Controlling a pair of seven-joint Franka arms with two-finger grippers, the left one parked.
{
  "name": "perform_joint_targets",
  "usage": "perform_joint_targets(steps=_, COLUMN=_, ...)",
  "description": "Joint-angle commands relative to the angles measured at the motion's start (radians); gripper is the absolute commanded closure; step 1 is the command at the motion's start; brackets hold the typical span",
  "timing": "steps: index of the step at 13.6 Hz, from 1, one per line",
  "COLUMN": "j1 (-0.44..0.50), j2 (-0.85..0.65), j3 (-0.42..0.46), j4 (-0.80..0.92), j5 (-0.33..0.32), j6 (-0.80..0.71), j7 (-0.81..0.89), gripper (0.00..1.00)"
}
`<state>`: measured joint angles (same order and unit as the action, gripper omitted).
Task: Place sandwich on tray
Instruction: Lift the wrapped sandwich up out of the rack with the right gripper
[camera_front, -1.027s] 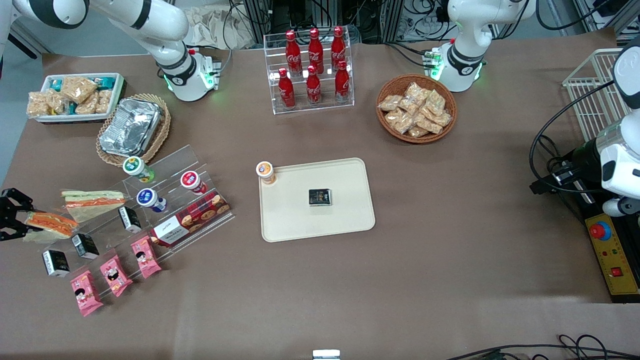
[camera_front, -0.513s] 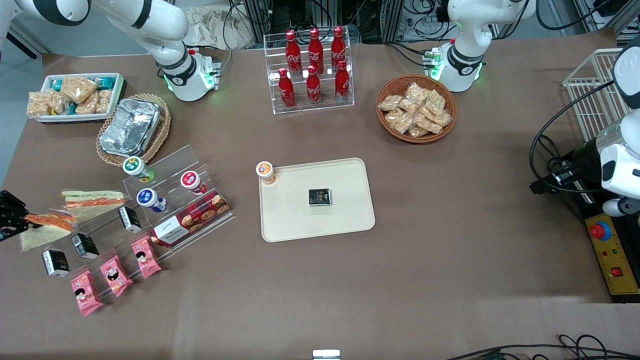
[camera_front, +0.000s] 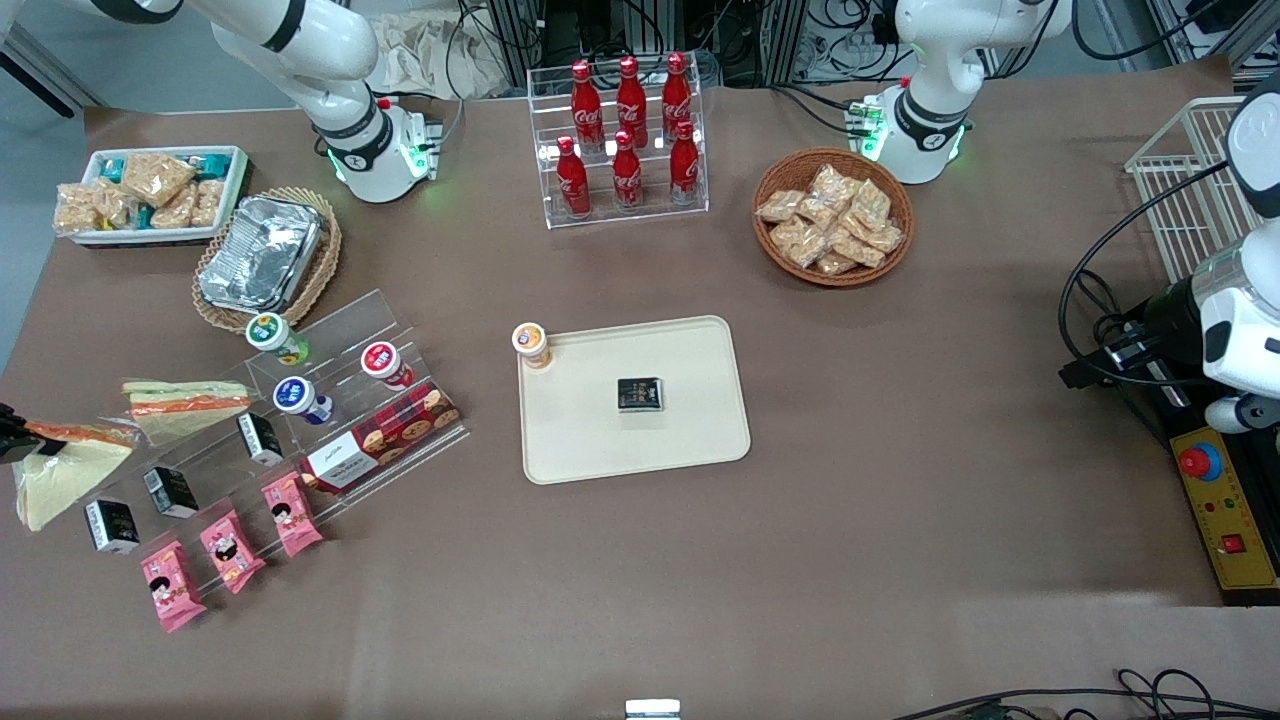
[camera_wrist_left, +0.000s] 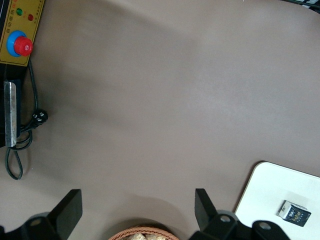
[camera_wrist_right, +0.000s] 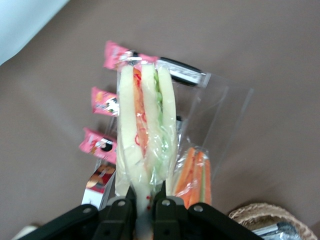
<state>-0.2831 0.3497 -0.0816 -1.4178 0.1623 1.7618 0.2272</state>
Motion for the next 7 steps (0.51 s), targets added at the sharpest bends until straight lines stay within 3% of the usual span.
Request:
perform_joint_targets(steps=1, j1=0.002, j2=-0.011, j3=0.037, j4=0.046, j5=-0.02, j6=-0.024, j7=-0.18, gripper=0.85)
perform_joint_targets(steps=7, j1=0.062, j2=-0.041, j3=0.181, j4=0.048, j5=-0.02, j6=-0.062, j7=-0.466, gripper=0.85)
